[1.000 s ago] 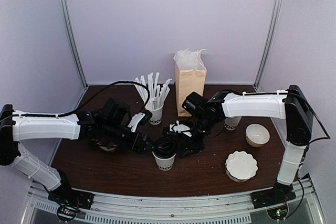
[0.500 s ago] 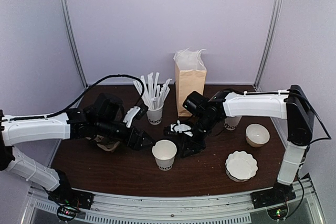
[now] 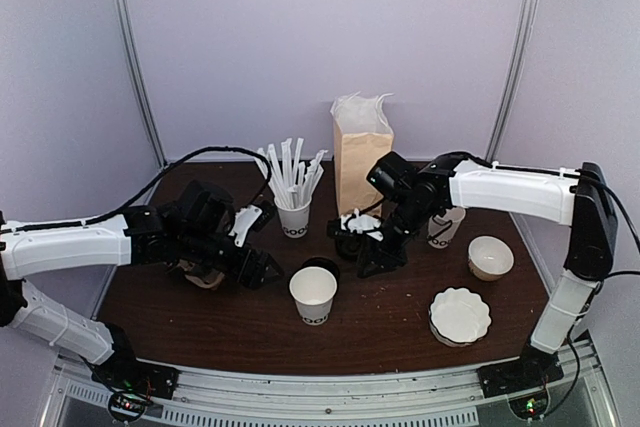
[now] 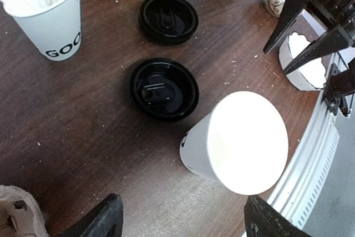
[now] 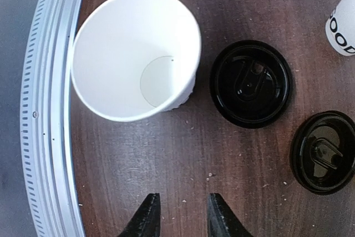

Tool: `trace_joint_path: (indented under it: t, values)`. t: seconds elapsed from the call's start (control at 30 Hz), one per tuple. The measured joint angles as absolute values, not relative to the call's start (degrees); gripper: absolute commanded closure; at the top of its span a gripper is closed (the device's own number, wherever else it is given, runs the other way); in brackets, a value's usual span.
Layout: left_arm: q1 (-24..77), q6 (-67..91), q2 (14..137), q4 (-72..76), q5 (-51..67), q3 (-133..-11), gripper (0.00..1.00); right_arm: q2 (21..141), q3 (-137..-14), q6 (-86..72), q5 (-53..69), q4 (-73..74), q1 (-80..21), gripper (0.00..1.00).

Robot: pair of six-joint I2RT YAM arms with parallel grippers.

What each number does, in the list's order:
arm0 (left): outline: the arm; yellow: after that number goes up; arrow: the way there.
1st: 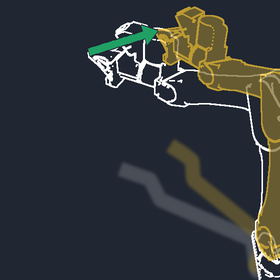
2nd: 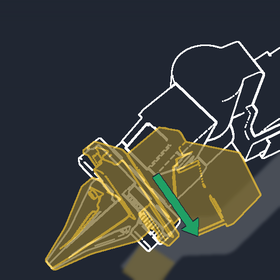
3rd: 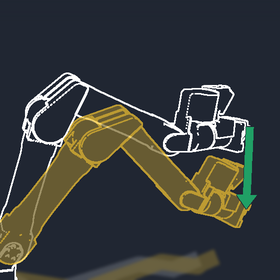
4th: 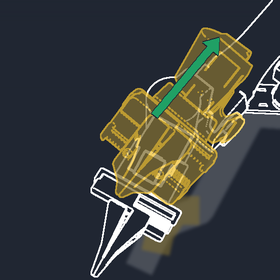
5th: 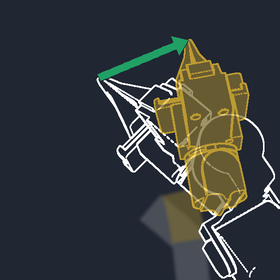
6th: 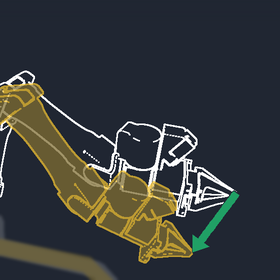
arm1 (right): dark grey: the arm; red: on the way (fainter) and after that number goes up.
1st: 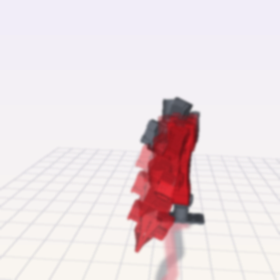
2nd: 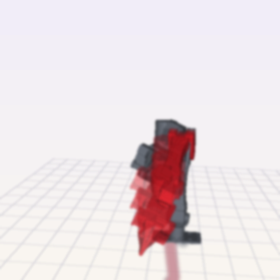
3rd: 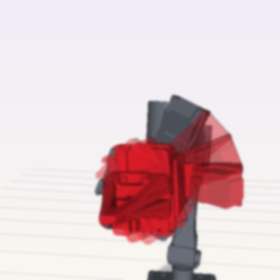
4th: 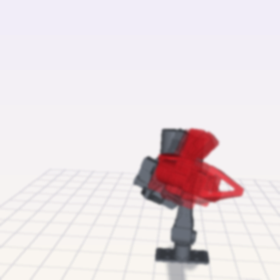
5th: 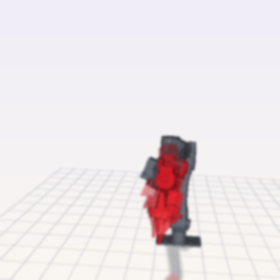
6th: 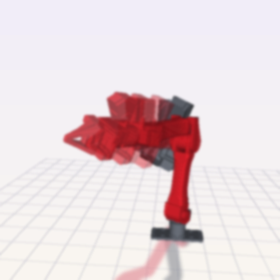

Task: Pack the takeout coffee

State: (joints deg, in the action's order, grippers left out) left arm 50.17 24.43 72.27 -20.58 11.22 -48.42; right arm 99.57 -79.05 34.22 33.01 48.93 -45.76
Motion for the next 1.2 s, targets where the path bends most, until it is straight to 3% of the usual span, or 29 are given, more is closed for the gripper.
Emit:
trace_joint_path:
  t: [0.2, 0.47, 0.97, 1.2]
  values:
    - [47.8, 24.1, 73.8, -21.6, 8.2, -48.6, 0.3, 104.1, -85.4, 34.5, 29.6, 47.9, -45.6, 0.75]
    - [45.4, 26.4, 84.3, -22.5, 5.1, -55.4, 0.38, 107.7, -87.4, 32.8, 25.7, 46.5, -45.4, 0.73]
    - [48.2, 28.3, 104.7, -22.8, 3.6, -68.8, 0.36, 75.9, -69.8, 32.6, 23.3, 46.5, -35.9, 0.65]
    - [50.1, 28.2, 109.7, -25.8, -1.2, -73.6, 0.4, 73.3, -67.1, 31.9, 23.4, 45.2, -32.3, 0.64]
